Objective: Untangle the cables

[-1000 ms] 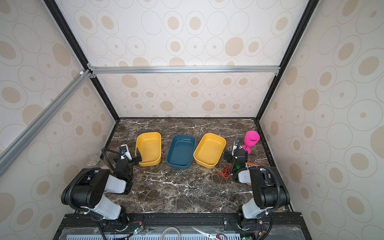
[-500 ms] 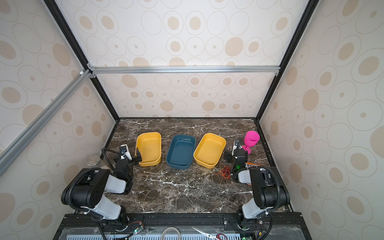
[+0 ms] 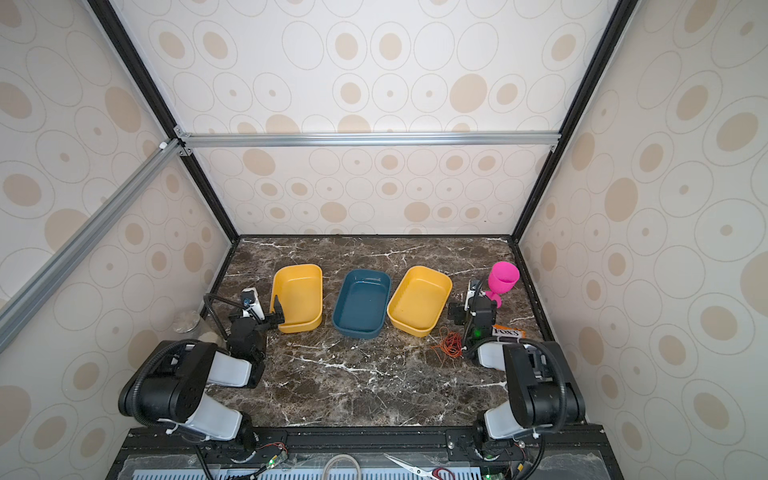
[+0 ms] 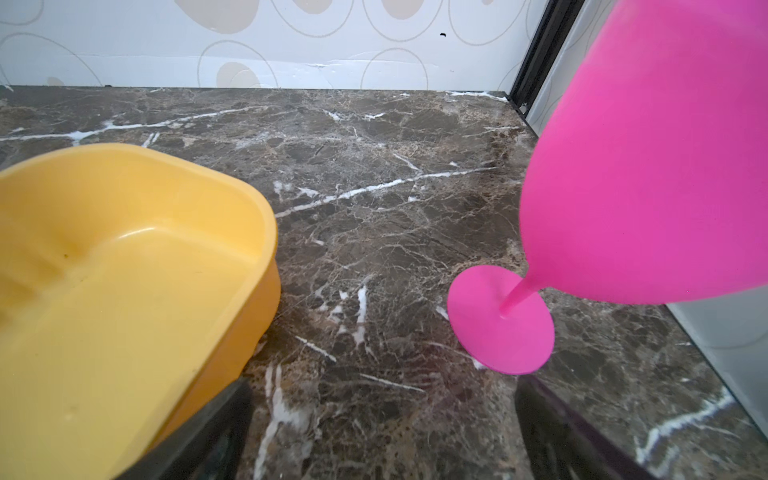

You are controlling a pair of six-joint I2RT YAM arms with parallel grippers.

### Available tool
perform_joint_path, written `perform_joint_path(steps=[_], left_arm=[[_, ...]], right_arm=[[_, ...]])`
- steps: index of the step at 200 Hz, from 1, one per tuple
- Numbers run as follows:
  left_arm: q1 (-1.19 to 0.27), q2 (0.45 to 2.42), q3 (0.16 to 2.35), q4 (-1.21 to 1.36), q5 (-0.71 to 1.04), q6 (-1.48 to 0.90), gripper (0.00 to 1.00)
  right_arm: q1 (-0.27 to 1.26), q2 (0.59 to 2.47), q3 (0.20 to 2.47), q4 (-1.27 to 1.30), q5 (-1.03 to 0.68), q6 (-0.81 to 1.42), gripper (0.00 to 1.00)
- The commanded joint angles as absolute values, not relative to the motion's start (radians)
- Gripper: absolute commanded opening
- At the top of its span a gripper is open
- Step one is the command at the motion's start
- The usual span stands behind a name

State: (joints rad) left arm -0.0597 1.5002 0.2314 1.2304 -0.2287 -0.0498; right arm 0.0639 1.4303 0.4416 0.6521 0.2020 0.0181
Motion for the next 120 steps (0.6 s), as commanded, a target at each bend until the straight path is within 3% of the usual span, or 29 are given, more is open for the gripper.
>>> perform_joint_path(steps=[1, 62, 120], left_arm=[[-0.054, 1.402, 0.331, 1.035, -0.203, -0.016, 0.98], [-0.072, 1.235, 0.556, 0.563, -0.027, -0.203, 0.98], [-0.245, 1.131, 0.621, 0.334, 0.017, -0.317, 0.95]], right_arm=[[0.061, 1.318, 0.53, 0.444, 0.166, 0.025, 1.0], [0.063, 1.136, 0.694, -0.08, -0.024, 0.283, 0.98], [0.061, 1.046, 0.72, -0.395, -0.138, 0.449, 0.92]])
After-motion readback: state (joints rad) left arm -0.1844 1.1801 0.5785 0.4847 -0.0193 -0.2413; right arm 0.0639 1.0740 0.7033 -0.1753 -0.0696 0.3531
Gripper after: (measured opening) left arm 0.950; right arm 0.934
